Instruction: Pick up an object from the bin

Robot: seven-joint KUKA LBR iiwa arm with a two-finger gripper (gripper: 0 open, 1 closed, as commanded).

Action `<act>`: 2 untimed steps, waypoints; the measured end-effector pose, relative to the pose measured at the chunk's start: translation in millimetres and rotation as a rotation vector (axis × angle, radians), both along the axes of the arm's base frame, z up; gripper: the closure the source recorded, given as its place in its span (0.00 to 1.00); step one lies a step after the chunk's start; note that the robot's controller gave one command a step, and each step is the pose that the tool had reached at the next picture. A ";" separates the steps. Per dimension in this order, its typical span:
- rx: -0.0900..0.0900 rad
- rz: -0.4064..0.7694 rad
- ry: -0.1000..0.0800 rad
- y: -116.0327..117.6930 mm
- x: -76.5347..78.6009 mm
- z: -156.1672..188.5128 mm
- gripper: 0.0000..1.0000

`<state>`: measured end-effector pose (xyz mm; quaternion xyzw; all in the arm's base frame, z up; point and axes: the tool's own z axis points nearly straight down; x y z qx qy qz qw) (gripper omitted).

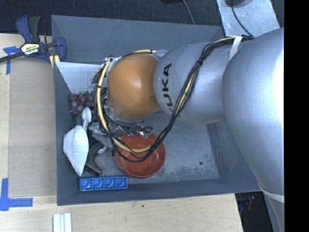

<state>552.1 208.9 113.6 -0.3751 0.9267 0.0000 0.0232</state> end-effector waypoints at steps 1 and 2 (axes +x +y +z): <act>0.008 -0.315 0.017 3.0 23.9 -4.8 1.00; 0.008 -0.124 -0.006 -4.9 10.2 93.6 1.00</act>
Offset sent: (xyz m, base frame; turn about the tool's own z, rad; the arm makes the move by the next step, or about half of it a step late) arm 0.0001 -0.0084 0.1444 -0.0375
